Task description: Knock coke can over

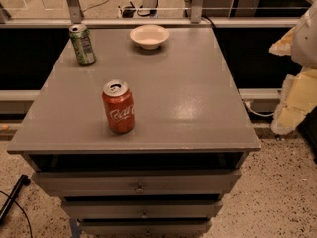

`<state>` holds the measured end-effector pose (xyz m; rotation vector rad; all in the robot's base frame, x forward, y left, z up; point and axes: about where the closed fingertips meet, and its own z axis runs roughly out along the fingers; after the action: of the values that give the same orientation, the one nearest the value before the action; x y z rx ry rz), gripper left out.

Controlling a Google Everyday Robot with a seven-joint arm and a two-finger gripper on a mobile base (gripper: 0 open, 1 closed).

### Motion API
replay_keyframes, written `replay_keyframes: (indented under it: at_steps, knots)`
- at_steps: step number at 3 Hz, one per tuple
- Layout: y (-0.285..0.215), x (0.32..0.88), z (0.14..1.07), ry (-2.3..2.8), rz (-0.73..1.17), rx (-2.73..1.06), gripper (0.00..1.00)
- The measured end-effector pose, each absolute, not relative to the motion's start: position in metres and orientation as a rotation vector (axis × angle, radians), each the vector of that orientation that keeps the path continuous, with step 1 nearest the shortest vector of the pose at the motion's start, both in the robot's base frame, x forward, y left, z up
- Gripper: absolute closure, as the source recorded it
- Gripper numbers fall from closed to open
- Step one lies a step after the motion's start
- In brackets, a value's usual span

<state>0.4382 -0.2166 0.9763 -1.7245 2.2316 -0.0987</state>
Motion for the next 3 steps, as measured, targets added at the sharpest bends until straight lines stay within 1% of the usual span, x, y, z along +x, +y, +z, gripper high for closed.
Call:
replay_keyframes:
  at_steps: [1, 2, 3]
  knots:
    - [-0.217, 0.438, 0.976, 2.231, -0.099, -1.724, 0.0]
    - [-0.207, 0.446, 0.977, 2.185, -0.084, -1.713, 0.0]
    - [-0.168, 0.473, 0.978, 2.042, 0.003, -1.706, 0.0]
